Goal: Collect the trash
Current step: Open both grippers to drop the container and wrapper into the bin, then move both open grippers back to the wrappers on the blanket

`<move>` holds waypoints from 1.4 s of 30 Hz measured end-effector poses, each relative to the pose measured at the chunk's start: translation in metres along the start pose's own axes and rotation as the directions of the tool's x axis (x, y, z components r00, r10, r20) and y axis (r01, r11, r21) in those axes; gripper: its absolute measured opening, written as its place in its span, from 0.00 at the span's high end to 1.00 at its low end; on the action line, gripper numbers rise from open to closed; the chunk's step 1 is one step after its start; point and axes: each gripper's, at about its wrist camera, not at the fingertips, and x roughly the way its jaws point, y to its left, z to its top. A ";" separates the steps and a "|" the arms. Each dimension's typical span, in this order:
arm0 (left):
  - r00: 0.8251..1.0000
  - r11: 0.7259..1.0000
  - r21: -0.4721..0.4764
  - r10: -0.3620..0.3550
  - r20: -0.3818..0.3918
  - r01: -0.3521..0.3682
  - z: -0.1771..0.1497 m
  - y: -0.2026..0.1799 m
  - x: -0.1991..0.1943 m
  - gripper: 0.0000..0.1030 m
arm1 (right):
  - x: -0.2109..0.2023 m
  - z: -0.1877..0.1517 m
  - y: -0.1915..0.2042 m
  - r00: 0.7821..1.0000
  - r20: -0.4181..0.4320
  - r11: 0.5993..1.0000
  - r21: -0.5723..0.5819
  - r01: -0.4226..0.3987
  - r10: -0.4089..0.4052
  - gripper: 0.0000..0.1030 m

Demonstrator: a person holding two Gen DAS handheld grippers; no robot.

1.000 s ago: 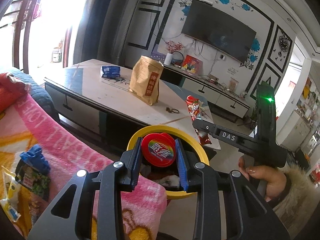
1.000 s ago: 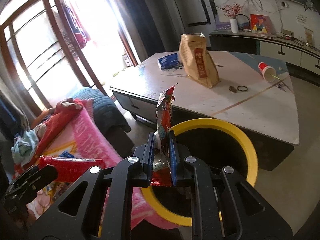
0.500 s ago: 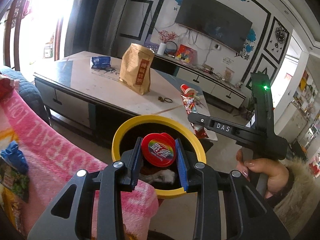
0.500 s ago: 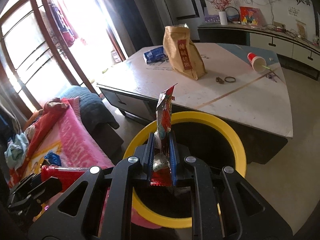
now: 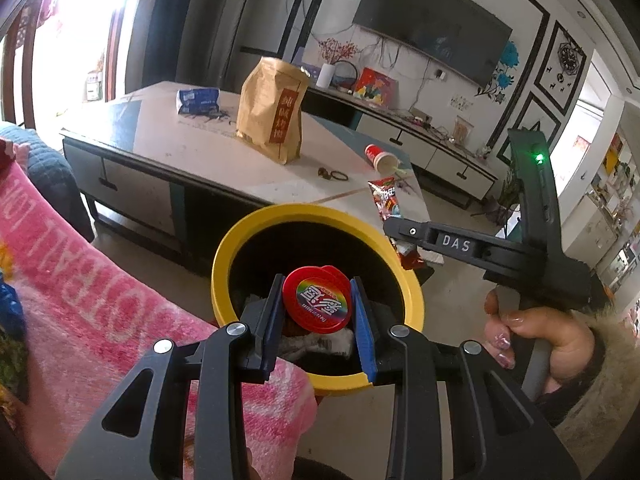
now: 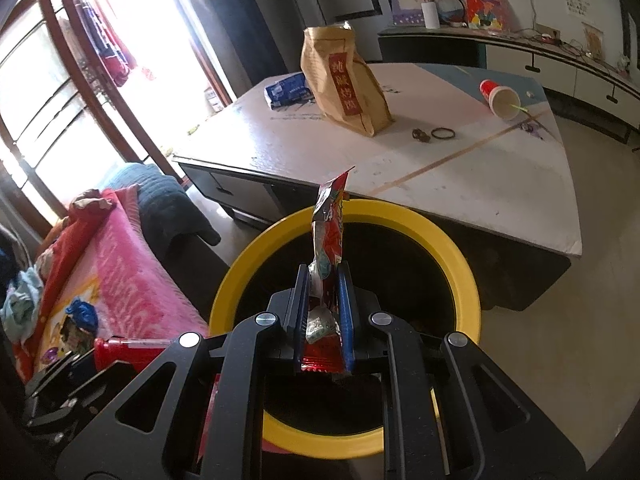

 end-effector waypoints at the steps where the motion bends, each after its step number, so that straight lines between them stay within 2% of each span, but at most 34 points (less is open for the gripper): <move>1: 1.000 1.000 -0.002 0.003 -0.008 -0.003 -0.001 0.001 0.004 0.71 | 0.002 -0.001 -0.001 1.000 -0.006 1.000 0.002 0.002 -0.002 0.91; 7: 0.999 1.000 -0.012 0.010 -0.040 -0.010 -0.006 0.002 0.019 0.71 | 0.011 -0.005 -0.006 0.999 -0.036 1.000 0.015 0.010 -0.010 0.91; 10: 0.999 0.999 -0.028 0.014 -0.052 -0.015 -0.007 0.005 0.027 0.70 | 0.014 -0.006 -0.008 0.999 -0.049 1.000 0.028 0.011 -0.009 0.87; 12: 0.998 0.999 -0.047 0.019 -0.056 -0.022 -0.006 0.008 0.029 0.60 | 0.014 -0.007 -0.008 0.999 -0.049 0.999 0.032 0.016 -0.014 0.75; 13: 0.998 0.998 -0.052 0.018 -0.053 -0.021 -0.006 0.009 0.028 0.42 | 0.014 -0.007 -0.008 0.999 -0.048 0.999 0.030 0.018 -0.017 0.71; 14: 0.999 0.998 -0.061 0.015 -0.045 -0.018 -0.005 0.011 0.026 0.32 | 0.013 -0.007 -0.007 0.999 -0.043 0.999 0.028 0.021 -0.019 0.64; 16: 0.999 0.997 -0.068 0.017 -0.036 -0.020 -0.003 0.013 0.021 0.26 | 0.010 -0.007 -0.004 0.999 -0.032 1.000 0.020 0.024 -0.024 0.62; 17: 0.999 0.997 -0.067 0.026 -0.027 -0.028 -0.003 0.014 0.018 0.16 | 0.009 -0.007 -0.003 0.999 -0.030 1.000 0.017 0.027 -0.026 0.58; 19: 0.999 0.997 -0.069 0.042 -0.006 -0.042 -0.003 0.016 0.009 0.08 | 0.006 -0.007 0.000 0.999 -0.018 1.000 0.013 0.028 -0.028 0.54; 22: 0.997 0.995 -0.075 0.069 0.019 -0.068 -0.002 0.020 -0.005 0.07 | -0.001 -0.005 0.010 1.000 -0.001 1.000 -0.008 0.020 -0.020 0.53; 28: 0.988 0.988 -0.088 0.135 0.074 -0.129 -0.001 0.029 -0.037 0.06 | -0.017 -0.004 0.039 0.999 0.050 0.998 -0.068 -0.016 0.019 0.42; 36: 0.967 0.974 -0.109 0.211 0.145 -0.197 0.000 0.042 -0.078 0.06 | -0.037 -0.007 0.075 0.992 0.090 0.987 -0.142 -0.072 0.085 0.38; 42: 0.952 0.965 -0.141 0.245 0.182 -0.221 -0.004 0.053 -0.108 0.06 | -0.045 -0.012 0.094 0.987 0.091 0.977 -0.182 -0.110 0.129 0.37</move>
